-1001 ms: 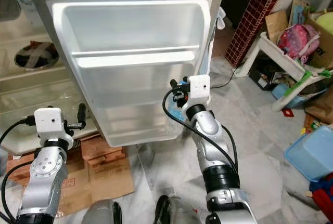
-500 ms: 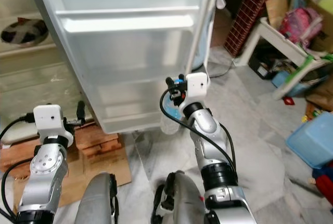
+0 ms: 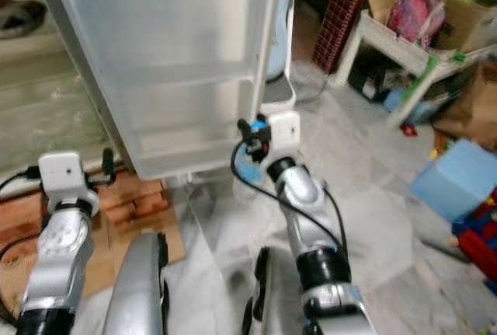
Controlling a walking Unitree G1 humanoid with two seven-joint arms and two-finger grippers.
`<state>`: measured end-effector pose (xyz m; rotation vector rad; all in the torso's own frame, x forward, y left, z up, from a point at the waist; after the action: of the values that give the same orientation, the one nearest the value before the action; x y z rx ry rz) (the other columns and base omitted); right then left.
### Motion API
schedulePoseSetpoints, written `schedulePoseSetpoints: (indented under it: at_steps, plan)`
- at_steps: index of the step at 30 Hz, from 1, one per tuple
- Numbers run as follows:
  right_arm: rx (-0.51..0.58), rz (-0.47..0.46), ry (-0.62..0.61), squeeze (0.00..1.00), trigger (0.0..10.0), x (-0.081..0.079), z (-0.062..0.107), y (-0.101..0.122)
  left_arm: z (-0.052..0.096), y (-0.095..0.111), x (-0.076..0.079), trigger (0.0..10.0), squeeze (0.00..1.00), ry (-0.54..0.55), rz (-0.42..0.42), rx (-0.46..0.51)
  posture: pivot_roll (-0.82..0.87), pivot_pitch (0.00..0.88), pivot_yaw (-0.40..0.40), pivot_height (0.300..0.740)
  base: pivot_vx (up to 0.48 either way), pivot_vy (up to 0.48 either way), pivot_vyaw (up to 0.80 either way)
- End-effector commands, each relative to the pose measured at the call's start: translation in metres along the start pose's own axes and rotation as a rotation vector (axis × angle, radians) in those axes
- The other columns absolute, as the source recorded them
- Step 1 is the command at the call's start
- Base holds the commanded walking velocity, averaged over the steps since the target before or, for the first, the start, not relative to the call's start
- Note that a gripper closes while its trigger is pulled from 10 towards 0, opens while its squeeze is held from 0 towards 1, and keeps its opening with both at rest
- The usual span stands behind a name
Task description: Restocking fridge
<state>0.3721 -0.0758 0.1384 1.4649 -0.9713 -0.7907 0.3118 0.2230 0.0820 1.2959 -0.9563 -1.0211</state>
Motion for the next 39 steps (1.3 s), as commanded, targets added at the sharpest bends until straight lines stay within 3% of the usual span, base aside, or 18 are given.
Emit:
schedulePoseSetpoints:
  at_steps: [1, 12, 17, 21, 39]
  plan:
    - [0.037, 0.026, 0.016, 0.0, 10.0, -0.002, 0.0, 0.009, -0.002, 0.001, -0.001, 10.0, 0.0, 0.014, -0.008, -0.002, 0.03, 0.151, -0.069, 0.554, 0.0, 0.0, 0.0]
    - [0.079, 0.097, 0.109, 0.0, 10.0, -0.019, -0.001, 0.017, -0.004, 0.0, -0.004, 10.0, 0.0, 0.038, 0.004, -0.007, 0.03, 0.149, -0.071, 0.554, 0.0, 0.0, 0.0]
    - [0.116, 0.133, 0.171, 0.0, 10.0, -0.033, -0.003, 0.024, -0.004, -0.001, -0.005, 10.0, 0.0, 0.041, 0.006, -0.008, 0.03, 0.149, -0.073, 0.554, 0.154, 0.0, 0.77]
    - [0.121, 0.128, 0.174, 0.0, 10.0, -0.033, -0.003, 0.026, -0.004, -0.002, -0.005, 10.0, 0.0, 0.042, 0.008, -0.009, 0.03, 0.149, -0.073, 0.554, 0.271, 0.0, 0.74]
    - [0.15, 0.17, 0.115, 0.0, 10.0, -0.02, -0.005, 0.033, -0.005, -0.004, -0.003, 10.0, 0.0, 0.034, 0.008, -0.013, 0.02, 0.153, -0.077, 0.554, 0.333, 0.0, 0.0]
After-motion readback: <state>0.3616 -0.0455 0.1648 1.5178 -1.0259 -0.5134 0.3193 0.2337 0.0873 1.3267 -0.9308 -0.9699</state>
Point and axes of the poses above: a point about 5 cm out from each wrist's last joint towards the gripper, its own z axis pointing back from the gripper into the wrist, its own y axis along the axis of the wrist's last joint, x = y × z, the point moved 5 cm from there along -z, pointing out of the wrist towards the gripper, and after that the axes turned 6 degrees about z, right-handed, at the moved point
